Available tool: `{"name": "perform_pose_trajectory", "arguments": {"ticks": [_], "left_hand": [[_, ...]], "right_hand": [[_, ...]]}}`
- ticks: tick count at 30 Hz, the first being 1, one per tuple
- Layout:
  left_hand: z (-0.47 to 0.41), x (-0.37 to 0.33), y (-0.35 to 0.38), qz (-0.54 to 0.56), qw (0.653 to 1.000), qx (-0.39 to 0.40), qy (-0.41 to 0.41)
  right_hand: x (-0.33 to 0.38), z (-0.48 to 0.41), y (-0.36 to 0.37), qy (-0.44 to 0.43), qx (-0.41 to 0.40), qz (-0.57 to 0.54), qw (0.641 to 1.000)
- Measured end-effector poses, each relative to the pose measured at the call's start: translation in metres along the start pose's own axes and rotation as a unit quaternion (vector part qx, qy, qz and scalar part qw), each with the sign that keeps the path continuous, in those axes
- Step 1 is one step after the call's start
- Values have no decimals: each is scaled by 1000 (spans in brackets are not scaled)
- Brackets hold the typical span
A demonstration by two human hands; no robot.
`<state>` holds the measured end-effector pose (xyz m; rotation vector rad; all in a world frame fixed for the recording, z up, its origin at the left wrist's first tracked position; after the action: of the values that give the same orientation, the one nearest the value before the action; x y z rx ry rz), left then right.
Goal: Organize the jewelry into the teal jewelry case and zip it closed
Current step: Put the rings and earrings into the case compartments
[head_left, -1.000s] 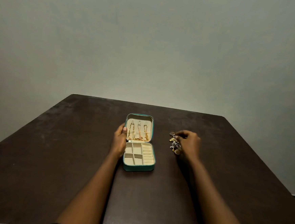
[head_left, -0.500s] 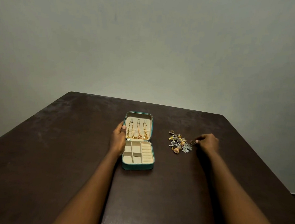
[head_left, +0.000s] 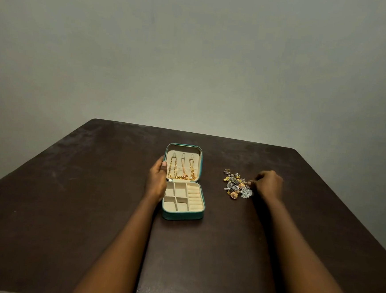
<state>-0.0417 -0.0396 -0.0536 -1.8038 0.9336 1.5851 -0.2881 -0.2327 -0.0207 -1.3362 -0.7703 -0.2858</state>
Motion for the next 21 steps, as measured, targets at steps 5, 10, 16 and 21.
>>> {"name": "perform_pose_trajectory", "arguments": {"ticks": [5, 10, 16, 21], "left_hand": [[-1, 1, -2, 5, 1000, -7, -9], [-3, 0, 0, -3, 1000, 0, -5], [-4, 3, -1, -10, 1000, -2, -3], [-6, 3, -2, -29, 999, -11, -9]], "right_hand": [[15, 19, 7, -19, -54, -119, 991], [58, 39, 22, -89, -3, -185, 979], [99, 70, 69, -145, 159, -195, 957], [100, 76, 87, -171, 150, -86, 970]]}}
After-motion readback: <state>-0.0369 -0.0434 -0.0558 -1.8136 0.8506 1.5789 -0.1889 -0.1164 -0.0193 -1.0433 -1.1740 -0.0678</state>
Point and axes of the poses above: each hand's wrist, its own z-axis away from the middle knuckle, its own y-axis out of the palm, x = y × z, the point moved 6 cm from there along -z, towards the middle knuckle, and after that the axes turned 15 degrees about x, right-handed, at the moved point
